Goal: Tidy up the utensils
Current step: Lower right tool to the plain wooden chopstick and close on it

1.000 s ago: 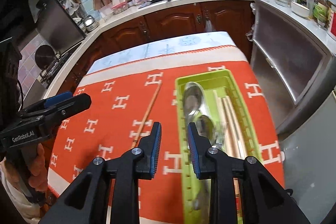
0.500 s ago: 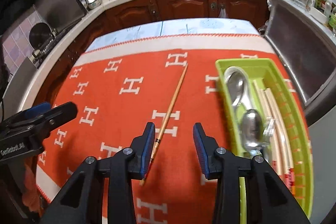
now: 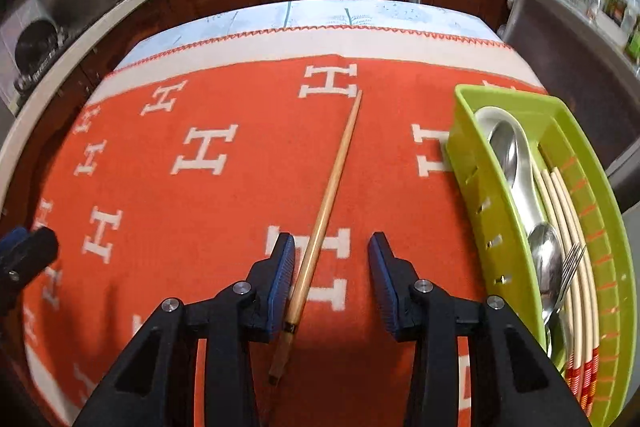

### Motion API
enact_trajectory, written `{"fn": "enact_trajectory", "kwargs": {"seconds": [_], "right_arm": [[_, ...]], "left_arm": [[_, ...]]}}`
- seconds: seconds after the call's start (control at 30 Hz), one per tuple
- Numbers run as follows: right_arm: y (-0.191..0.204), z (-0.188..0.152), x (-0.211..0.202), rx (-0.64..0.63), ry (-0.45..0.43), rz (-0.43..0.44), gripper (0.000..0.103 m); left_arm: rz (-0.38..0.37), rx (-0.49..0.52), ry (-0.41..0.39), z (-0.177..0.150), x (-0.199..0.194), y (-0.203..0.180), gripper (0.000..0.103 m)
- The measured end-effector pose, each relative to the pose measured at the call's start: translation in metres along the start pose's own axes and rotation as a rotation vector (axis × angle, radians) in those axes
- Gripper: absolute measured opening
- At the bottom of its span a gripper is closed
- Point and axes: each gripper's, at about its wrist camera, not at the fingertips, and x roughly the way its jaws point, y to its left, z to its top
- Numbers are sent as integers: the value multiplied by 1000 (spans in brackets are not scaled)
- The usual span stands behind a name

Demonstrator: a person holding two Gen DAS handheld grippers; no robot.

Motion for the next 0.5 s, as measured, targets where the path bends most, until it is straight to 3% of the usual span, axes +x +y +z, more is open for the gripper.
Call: {"fn": "enact_trajectory", "kwargs": {"seconds": [0.13, 0.27, 0.5], "right_arm": [[4, 0, 2, -7, -11, -13, 36], [9, -1, -2, -22, -12, -8, 10], [-4, -5, -8, 49, 15, 53, 6]], "left_arm": [[-13, 0, 1, -2, 3, -1, 102], [-21, 4, 6, -5, 3, -5, 102], [-5, 23, -14, -8, -6, -11, 102]]}}
